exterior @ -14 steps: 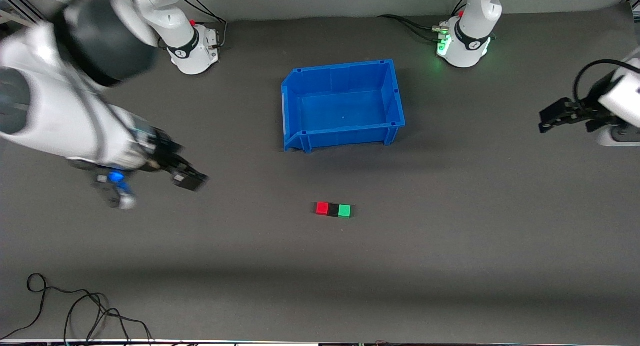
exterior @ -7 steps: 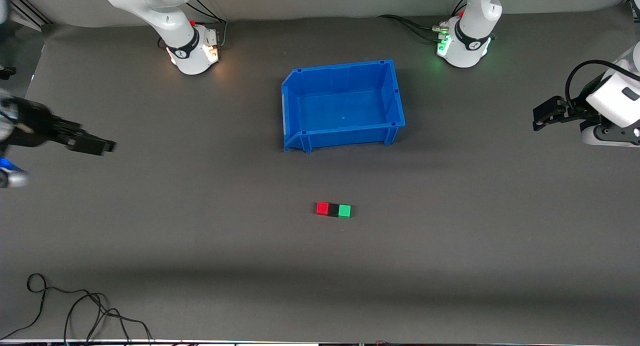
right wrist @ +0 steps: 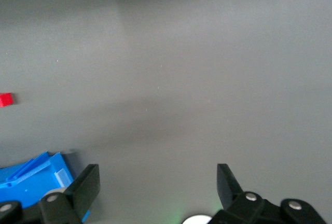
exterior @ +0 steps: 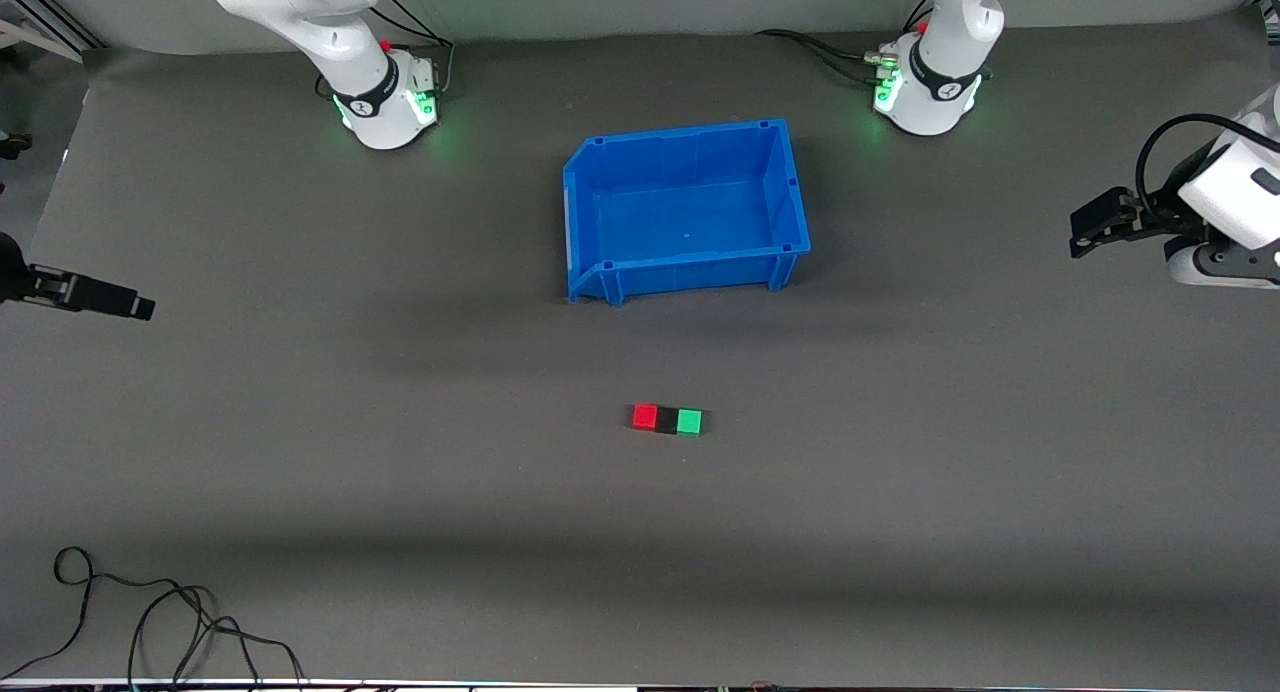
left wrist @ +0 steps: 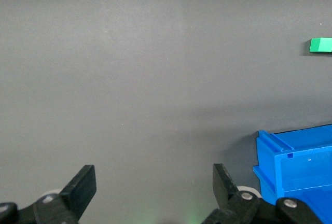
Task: Attach green and red cubes to black cube
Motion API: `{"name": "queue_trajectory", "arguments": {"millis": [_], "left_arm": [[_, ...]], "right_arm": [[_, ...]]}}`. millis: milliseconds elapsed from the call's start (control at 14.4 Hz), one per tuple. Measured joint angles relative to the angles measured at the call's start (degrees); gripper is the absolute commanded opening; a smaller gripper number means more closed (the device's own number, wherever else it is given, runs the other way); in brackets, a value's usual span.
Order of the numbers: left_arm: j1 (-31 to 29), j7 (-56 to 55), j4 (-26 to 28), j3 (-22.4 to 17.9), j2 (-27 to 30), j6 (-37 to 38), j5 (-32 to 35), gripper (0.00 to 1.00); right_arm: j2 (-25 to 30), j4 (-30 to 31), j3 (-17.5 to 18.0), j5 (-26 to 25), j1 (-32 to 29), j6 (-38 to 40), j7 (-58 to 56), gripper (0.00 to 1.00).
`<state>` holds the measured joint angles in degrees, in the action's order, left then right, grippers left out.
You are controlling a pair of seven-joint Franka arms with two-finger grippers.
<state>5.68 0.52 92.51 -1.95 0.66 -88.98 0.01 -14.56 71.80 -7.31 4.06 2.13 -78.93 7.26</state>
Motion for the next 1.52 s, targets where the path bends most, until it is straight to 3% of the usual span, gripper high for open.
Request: {"name": "queue_trajectory", "arguments": {"millis": [277, 485, 1524], "left_arm": [[-0.01, 0.07, -0.07, -0.04, 0.0, 0.4, 0.0, 1.0], [-0.04, 0.17, -0.07, -0.08, 0.0, 0.61, 0.0, 1.0], [-0.01, 0.54, -0.87, -0.03, 0.0, 0.61, 0.0, 1.0]], "right_arm": [[6.1, 10.16, 0.12, -2.69, 3.27, -7.82, -0.46, 1.0], [8.96, 14.52, 0.15, -3.41, 3.81, -10.64, -0.5, 1.0], [11.5, 17.11, 0.29, -4.36, 4.45, -11.05, -3.75, 1.0]]}}
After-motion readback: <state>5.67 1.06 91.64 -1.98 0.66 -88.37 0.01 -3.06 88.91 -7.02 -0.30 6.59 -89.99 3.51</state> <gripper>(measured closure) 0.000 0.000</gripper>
